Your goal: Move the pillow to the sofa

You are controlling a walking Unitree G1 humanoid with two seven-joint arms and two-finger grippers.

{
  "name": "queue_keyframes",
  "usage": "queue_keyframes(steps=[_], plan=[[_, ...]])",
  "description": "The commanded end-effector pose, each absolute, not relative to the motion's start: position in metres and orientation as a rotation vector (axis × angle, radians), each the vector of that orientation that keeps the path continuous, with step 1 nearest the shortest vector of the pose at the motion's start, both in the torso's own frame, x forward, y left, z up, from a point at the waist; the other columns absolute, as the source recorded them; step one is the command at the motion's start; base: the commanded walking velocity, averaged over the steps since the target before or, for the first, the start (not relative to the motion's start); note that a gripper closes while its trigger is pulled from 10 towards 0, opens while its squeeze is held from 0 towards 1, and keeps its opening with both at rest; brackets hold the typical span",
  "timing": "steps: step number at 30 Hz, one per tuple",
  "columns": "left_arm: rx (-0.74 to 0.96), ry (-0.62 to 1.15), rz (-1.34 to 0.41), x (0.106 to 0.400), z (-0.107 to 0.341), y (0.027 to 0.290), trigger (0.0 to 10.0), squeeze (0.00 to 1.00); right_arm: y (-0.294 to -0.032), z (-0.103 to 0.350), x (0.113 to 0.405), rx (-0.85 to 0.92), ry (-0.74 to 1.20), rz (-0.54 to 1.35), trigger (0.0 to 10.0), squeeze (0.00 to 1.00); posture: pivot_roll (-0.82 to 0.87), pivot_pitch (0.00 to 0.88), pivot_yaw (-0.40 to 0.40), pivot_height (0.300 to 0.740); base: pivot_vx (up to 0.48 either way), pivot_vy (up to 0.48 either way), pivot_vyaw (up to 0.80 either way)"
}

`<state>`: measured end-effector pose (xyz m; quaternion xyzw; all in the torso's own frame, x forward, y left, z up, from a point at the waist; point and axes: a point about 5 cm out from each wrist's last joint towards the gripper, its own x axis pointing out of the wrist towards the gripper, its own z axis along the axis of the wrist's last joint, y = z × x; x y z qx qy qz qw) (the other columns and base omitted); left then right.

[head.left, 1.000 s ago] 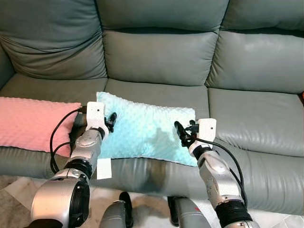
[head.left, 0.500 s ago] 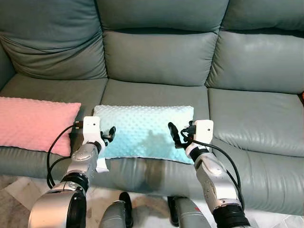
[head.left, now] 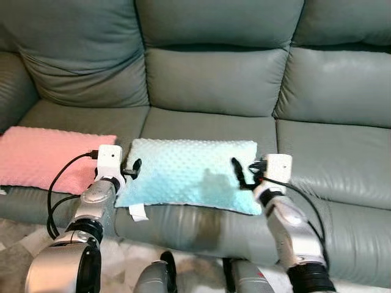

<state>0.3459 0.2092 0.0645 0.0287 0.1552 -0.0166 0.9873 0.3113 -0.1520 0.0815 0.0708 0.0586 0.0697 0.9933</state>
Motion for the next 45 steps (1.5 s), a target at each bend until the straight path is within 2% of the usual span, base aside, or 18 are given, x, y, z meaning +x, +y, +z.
queue_keyframes(steps=[1,7,19,20,21,22,23,25,26,34,40,45], plan=[[0.066,0.349,-0.016,0.336,0.054,0.219,10.0,1.0,-0.164,0.071,0.309,0.164,0.166,0.091,10.0,1.0,-0.15,0.079,0.13,0.74,0.0,0.0,0.0],[0.034,0.369,0.004,0.327,0.042,0.219,10.0,1.0,-0.188,0.07,0.311,0.138,0.163,0.029,10.0,1.0,-0.16,0.0,0.135,0.74,0.0,0.0,0.0],[0.014,0.392,0.012,0.327,0.039,0.213,10.0,1.0,-0.187,0.067,0.314,0.118,0.175,0.021,10.0,1.0,-0.17,0.0,0.139,0.74,0.0,0.0,0.0],[0.006,0.38,0.0,0.328,0.041,0.21,10.0,0.13,-0.188,0.068,0.314,0.116,0.168,0.019,10.0,1.0,-0.17,0.0,0.141,0.74,0.0,0.0,0.0],[0.004,0.375,-0.003,0.329,0.041,0.208,10.0,0.0,-0.188,0.069,0.314,0.115,0.165,0.017,10.0,1.0,-0.17,0.0,0.141,0.74,0.0,0.0,0.0],[0.004,0.375,-0.003,0.329,0.041,0.208,10.0,0.0,-0.188,0.069,0.314,0.115,0.165,0.017,10.0,1.0,-0.17,0.0,0.141,0.74,0.0,0.0,0.0],[-0.02,0.363,-0.007,0.33,0.042,0.203,10.0,0.0,-0.189,0.071,0.313,0.108,0.157,0.013,10.0,0.6,-0.17,0.0,0.138,0.74,0.0,0.0,0.0],[-0.028,0.361,-0.009,0.33,0.042,0.201,10.0,0.0,-0.189,0.071,0.313,0.106,0.156,0.012,10.0,0.6,-0.17,0.0,0.137,0.74,0.0,0.0,0.0],[-0.055,0.359,-0.009,0.33,0.04,0.196,10.0,0.0,-0.189,0.071,0.311,0.098,0.154,0.008,10.0,0.0,-0.17,0.0,0.132,0.74,0.0,0.0,0.0],[-0.101,0.339,-0.033,0.327,0.035,0.175,10.0,0.0,-0.182,0.07,0.3,0.03,0.16,0.091,10.0,0.0,-0.18,0.0,0.093,0.74,0.0,0.0,0.0],[-0.152,0.32,0.012,0.327,0.035,0.168,10.0,0.0,-0.175,0.079,0.311,-0.003,0.158,0.169,10.0,0.0,-0.16,0.0,0.012,0.74,0.0,0.0,0.0],[-0.188,0.338,0.043,0.325,0.031,0.166,10.0,0.0,-0.167,0.085,0.317,-0.035,0.156,0.222,10.0,0.0,-0.15,0.0,-0.003,0.74,0.0,0.0,0.0]])
